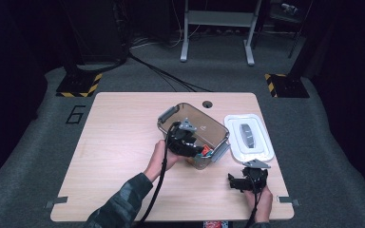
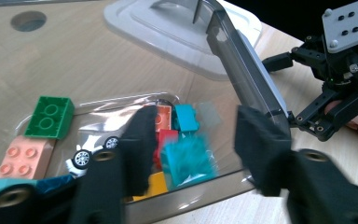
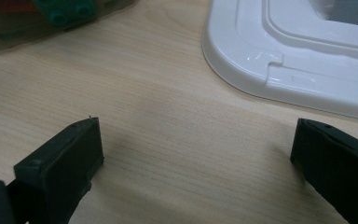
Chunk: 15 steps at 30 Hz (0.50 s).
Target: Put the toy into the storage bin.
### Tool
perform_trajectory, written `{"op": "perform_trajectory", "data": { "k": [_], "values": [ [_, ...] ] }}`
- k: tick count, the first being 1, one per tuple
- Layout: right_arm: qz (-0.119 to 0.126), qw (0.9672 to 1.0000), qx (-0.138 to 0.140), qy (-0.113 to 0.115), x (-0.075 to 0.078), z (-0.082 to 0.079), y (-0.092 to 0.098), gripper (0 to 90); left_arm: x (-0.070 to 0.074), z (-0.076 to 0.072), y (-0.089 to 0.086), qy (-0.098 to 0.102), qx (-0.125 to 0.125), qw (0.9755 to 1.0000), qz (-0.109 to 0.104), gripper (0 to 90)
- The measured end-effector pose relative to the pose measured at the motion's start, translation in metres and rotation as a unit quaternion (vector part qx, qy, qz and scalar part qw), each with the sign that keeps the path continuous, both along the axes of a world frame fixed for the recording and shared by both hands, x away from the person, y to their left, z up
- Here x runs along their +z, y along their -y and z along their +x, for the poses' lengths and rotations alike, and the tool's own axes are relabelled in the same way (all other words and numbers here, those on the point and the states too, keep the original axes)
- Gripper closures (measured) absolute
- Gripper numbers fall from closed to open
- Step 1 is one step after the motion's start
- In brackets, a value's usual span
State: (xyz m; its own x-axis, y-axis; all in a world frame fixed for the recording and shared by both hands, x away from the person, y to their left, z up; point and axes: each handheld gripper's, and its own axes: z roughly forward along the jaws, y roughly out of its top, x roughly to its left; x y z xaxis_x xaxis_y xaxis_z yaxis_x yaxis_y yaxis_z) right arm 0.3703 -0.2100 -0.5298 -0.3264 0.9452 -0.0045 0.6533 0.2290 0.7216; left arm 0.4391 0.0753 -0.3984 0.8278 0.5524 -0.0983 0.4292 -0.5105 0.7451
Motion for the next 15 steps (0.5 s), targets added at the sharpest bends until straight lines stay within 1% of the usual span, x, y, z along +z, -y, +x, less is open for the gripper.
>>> {"op": "perform_trajectory", "data": {
  "k": [2, 3, 6, 8, 9, 10, 11, 13, 15],
  "values": [
    [-0.001, 1.0000, 0.000, 0.000, 0.000, 0.000, 0.000, 1.7, 0.001, -0.002, -0.003, 0.003, 0.003, 1.0000, 0.001, 37.5],
    [-0.001, 1.0000, 0.000, 0.000, 0.000, 0.000, 0.000, 1.7, 0.002, -0.002, -0.006, 0.005, 0.002, 1.0000, -0.001, 35.7],
    [0.001, 1.0000, 0.000, 0.000, 0.000, 0.000, 0.000, 1.7, 0.005, -0.007, -0.013, 0.016, 0.006, 0.9998, 0.005, 29.2],
    [0.000, 1.0000, 0.000, 0.000, 0.000, 0.000, 0.000, 1.7, 0.006, -0.012, -0.019, 0.022, 0.012, 0.9997, 0.004, 25.2],
    [0.000, 1.0000, 0.000, -0.001, 0.000, 0.000, 0.000, 1.7, 0.007, -0.013, -0.021, 0.024, 0.015, 0.9996, 0.005, 23.6],
    [0.000, 1.0000, 0.000, 0.000, 0.000, 0.000, 0.000, 1.7, 0.007, -0.015, -0.025, 0.031, 0.018, 0.9993, 0.012, 21.8],
    [-0.001, 1.0000, 0.000, 0.000, 0.000, 0.000, 0.000, 1.7, 0.007, -0.017, -0.027, 0.033, 0.018, 0.9992, 0.013, 20.6],
    [0.001, 1.0000, 0.000, 0.000, 0.000, 0.000, 0.000, 1.7, 0.006, -0.021, -0.034, 0.039, 0.027, 0.9987, 0.019, 18.5],
    [0.000, 1.0000, 0.000, 0.000, 0.000, 0.000, 0.000, 1.7, 0.004, -0.024, -0.040, 0.041, 0.031, 0.9985, 0.021, 16.5]
  ]
}}
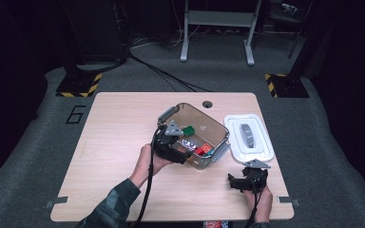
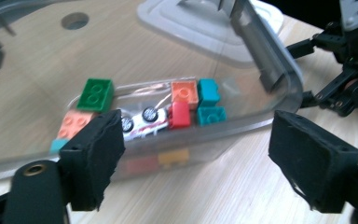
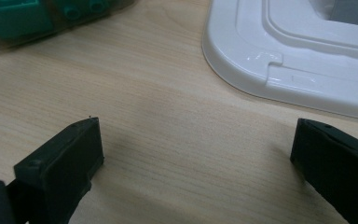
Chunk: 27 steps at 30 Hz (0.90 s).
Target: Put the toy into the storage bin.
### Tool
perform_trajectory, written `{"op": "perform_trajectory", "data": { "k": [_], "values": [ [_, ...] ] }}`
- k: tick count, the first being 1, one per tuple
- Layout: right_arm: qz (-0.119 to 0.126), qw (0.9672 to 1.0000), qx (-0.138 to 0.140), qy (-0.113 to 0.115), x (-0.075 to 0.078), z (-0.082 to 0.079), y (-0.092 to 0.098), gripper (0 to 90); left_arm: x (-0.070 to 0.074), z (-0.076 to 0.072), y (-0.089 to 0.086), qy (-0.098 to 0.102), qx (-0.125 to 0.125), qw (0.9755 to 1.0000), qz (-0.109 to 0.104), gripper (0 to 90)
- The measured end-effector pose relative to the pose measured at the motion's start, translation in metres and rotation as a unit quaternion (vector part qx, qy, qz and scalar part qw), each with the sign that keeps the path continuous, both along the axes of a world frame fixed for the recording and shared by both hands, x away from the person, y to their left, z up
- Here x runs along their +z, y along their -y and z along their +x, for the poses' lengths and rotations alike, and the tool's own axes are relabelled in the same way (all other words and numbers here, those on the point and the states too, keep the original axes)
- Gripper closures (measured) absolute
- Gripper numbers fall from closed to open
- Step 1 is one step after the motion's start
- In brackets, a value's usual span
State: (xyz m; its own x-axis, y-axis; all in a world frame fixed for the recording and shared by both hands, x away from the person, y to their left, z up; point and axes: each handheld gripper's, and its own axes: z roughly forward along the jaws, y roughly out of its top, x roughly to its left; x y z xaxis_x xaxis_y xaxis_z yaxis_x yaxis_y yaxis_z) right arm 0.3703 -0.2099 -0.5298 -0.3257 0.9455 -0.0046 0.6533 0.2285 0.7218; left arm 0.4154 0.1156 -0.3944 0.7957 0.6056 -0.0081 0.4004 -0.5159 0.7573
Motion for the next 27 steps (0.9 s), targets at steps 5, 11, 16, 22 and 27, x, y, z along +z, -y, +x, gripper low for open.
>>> {"op": "perform_trajectory", "data": {
  "k": [5, 11, 16, 22, 27],
  "values": [
    [-0.001, 1.0000, -0.001, 0.000, 0.000, 0.000, 0.000, 1.7, -0.009, -0.005, -0.019, -0.002, 0.007, 1.0000, -0.002, 12.7],
    [-0.001, 1.0000, 0.000, 0.000, 0.000, 0.000, 0.000, 1.7, -0.026, -0.007, -0.040, -0.018, 0.030, 0.9994, -0.003, 9.2],
    [0.000, 1.0000, 0.000, 0.000, 0.000, 0.000, 0.000, 1.7, -0.044, -0.006, -0.058, -0.031, 0.053, 0.9981, 0.000, 7.2],
    [-0.001, 1.0000, -0.001, 0.000, 0.000, 0.000, 0.000, 1.7, -0.065, -0.006, -0.072, -0.047, 0.067, 0.9966, 0.009, 6.1],
    [0.000, 1.0000, -0.001, 0.000, 0.000, 0.000, 0.000, 1.7, -0.085, -0.008, -0.080, -0.053, 0.078, 0.9952, 0.024, 5.1]
  ]
}}
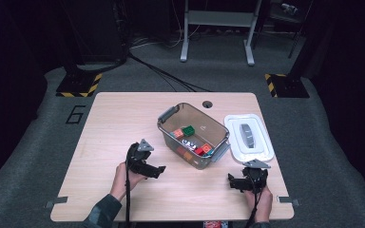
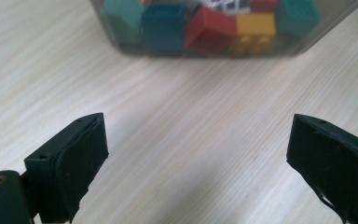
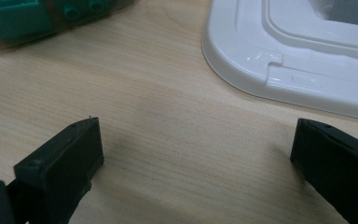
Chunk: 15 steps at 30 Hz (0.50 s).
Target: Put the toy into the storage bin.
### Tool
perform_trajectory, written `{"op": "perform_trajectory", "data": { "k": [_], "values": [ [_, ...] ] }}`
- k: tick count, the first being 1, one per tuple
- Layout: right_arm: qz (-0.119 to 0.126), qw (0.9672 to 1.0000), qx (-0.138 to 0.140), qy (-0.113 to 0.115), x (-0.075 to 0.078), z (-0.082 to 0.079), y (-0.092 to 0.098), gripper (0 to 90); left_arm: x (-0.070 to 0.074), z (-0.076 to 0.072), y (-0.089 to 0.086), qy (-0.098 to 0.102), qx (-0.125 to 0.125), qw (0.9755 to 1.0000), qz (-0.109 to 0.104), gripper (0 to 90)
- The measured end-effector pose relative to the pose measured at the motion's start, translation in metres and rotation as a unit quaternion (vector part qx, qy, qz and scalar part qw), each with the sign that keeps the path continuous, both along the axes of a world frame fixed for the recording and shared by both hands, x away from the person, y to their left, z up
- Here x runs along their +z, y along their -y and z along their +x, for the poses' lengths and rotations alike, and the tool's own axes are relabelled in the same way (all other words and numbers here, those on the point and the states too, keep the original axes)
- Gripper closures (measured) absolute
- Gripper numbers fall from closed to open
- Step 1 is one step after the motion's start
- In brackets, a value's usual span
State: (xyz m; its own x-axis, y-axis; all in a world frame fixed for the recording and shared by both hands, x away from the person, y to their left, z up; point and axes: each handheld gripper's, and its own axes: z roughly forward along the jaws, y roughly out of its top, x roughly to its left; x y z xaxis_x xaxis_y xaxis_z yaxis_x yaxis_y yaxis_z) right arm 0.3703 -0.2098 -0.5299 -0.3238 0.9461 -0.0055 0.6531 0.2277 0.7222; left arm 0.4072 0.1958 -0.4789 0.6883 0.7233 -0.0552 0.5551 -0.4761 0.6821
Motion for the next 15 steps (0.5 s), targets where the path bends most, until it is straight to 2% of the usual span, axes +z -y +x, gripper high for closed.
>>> {"op": "perform_trajectory", "data": {
  "k": [4, 6, 8, 12, 15],
  "values": [
    [0.000, 1.0000, 0.000, 0.000, 0.000, 0.000, 0.000, 1.7, -0.016, 0.000, -0.008, -0.001, 0.018, 0.9997, 0.014, 4.3],
    [0.000, 1.0000, 0.000, -0.001, 0.000, 0.000, 0.000, 1.7, -0.019, 0.000, -0.010, -0.005, 0.017, 0.9998, 0.013, 4.4],
    [0.000, 1.0000, 0.000, 0.000, 0.000, 0.000, 0.000, 1.7, -0.028, 0.001, -0.015, -0.010, 0.019, 0.9995, 0.025, 4.3],
    [0.000, 1.0000, 0.000, 0.000, 0.000, 0.000, 0.000, 1.7, -0.037, 0.002, -0.019, -0.009, 0.029, 0.9994, 0.018, 4.0],
    [0.000, 1.0000, 0.000, 0.000, 0.000, 0.000, 0.000, 1.7, -0.043, 0.003, -0.020, -0.003, 0.027, 0.9993, 0.024, 3.6]
  ]
}}
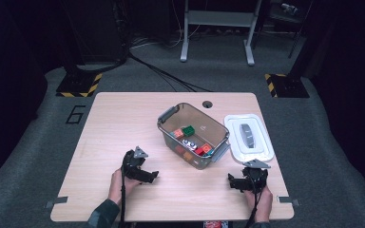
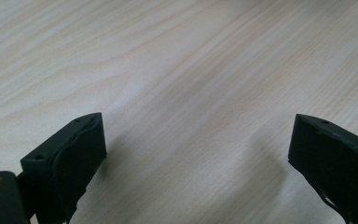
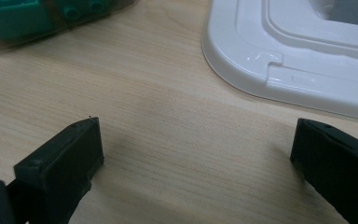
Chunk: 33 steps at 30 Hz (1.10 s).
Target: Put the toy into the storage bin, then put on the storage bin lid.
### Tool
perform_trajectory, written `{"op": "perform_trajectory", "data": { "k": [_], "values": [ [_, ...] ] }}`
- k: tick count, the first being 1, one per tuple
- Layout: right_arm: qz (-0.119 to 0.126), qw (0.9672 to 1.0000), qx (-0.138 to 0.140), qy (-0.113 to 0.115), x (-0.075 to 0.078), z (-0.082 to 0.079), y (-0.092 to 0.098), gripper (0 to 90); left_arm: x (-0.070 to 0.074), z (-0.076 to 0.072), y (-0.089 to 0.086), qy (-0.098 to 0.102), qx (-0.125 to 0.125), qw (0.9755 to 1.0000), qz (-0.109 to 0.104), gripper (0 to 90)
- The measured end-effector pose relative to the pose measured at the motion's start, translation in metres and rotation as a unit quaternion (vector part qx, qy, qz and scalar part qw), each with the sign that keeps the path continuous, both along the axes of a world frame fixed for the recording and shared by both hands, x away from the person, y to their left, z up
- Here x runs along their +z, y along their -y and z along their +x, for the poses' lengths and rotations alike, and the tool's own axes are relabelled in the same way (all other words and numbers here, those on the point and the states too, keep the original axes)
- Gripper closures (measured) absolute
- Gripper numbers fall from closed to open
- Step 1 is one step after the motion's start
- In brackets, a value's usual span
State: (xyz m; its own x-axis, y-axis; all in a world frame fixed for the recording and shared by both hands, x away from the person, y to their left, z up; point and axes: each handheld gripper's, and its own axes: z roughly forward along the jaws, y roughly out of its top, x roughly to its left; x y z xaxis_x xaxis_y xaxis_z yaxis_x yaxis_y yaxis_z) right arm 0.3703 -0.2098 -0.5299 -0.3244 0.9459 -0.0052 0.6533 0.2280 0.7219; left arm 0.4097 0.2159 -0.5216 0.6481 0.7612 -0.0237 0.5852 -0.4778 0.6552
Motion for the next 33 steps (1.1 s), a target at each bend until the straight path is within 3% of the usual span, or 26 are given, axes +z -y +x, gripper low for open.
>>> {"op": "perform_trajectory", "data": {
  "k": [4, 8, 21, 23, 25, 29, 30, 33],
  "values": [
    [0.000, 1.0000, 0.000, 0.000, 0.000, 0.000, 0.000, 1.7, -0.003, -0.002, -0.001, 0.021, -0.004, 0.9998, 0.003, 3.4],
    [0.000, 1.0000, 0.000, 0.000, 0.000, 0.000, 0.000, 1.7, -0.008, -0.003, -0.005, 0.040, -0.005, 0.9991, -0.016, 1.8],
    [0.001, 1.0000, 0.000, 0.000, 0.000, 0.000, 0.000, 1.8, -0.009, -0.003, -0.001, 0.040, 0.004, 0.9991, -0.014, 0.0],
    [0.002, 0.9999, -0.012, 0.000, 0.000, 0.000, 0.000, 2.0, -0.009, -0.003, -0.001, 0.041, 0.005, 0.9991, -0.014, 0.0],
    [0.003, 0.9998, -0.019, -0.001, 0.000, -0.001, 0.001, 2.4, -0.009, -0.003, -0.001, 0.041, 0.019, 0.9989, -0.014, 0.1],
    [0.004, 0.9999, -0.015, -0.006, 0.002, 0.001, 0.003, 4.2, -0.008, -0.003, -0.002, 0.038, 0.022, 0.9990, -0.012, 0.2],
    [0.008, 0.9998, -0.013, -0.014, 0.004, 0.002, 0.005, 4.1, -0.008, -0.003, -0.001, 0.038, 0.024, 0.9989, -0.014, 0.2],
    [0.009, 0.9998, -0.019, -0.004, 0.012, 0.007, 0.012, 2.8, -0.008, -0.003, -0.001, 0.038, 0.024, 0.9989, -0.014, 0.2]
  ]
}}
